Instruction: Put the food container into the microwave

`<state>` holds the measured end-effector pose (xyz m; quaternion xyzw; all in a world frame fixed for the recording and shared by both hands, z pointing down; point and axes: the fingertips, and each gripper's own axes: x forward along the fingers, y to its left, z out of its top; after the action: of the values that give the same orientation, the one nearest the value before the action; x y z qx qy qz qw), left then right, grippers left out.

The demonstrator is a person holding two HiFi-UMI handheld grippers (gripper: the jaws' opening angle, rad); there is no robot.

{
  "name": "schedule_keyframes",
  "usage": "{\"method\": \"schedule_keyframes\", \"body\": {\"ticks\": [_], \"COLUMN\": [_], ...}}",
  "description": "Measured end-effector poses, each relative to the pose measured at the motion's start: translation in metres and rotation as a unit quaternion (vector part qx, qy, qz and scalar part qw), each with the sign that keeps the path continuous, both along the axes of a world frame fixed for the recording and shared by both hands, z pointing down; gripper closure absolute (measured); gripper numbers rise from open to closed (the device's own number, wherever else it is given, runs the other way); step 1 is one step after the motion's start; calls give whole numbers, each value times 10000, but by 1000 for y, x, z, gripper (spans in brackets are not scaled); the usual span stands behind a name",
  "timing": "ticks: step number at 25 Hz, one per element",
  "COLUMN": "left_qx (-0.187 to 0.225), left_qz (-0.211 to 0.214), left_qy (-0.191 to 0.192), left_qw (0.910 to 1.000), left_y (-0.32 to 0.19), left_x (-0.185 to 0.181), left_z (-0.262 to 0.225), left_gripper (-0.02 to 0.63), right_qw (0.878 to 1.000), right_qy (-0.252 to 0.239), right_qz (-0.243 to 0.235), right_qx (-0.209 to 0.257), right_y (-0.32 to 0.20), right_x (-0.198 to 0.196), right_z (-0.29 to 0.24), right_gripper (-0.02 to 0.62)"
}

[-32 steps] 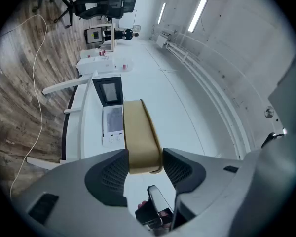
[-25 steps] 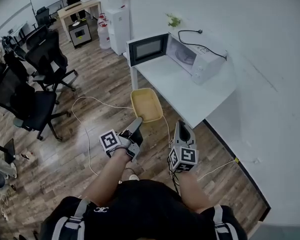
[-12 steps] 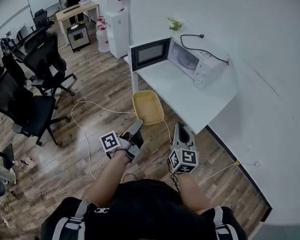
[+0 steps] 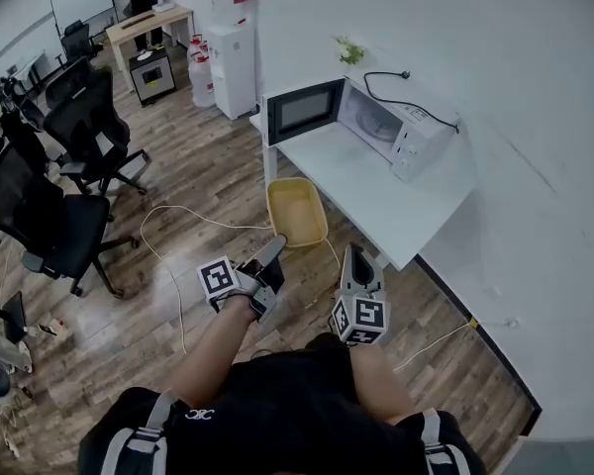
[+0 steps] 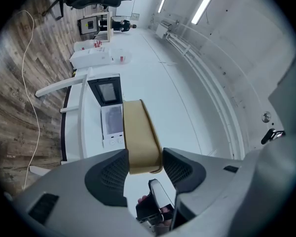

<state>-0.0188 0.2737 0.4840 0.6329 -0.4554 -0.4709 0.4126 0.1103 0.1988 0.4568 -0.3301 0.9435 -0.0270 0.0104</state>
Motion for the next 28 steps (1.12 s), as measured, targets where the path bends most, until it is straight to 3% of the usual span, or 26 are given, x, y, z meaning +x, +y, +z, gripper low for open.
{"method": "schedule_keyframes", "body": {"ticks": [13,28], "left_qx": [-140,-298], "left_qz": [-226,86], "left_qy": [74,56], "left_qw": [9996,9995], "left_y": [-41,-191], "left_x": [-60,-122], "left_z": [18,28], "left_gripper": [388,389], "right_qw": [9999,9993], "right_qy": [-54,-189], "right_qz": [1,234], "right_qx": [116,-234], "right_y": [-62,-219], "right_x": [-50,-118], "right_z": [8,24], "right_gripper": [591,591]}}
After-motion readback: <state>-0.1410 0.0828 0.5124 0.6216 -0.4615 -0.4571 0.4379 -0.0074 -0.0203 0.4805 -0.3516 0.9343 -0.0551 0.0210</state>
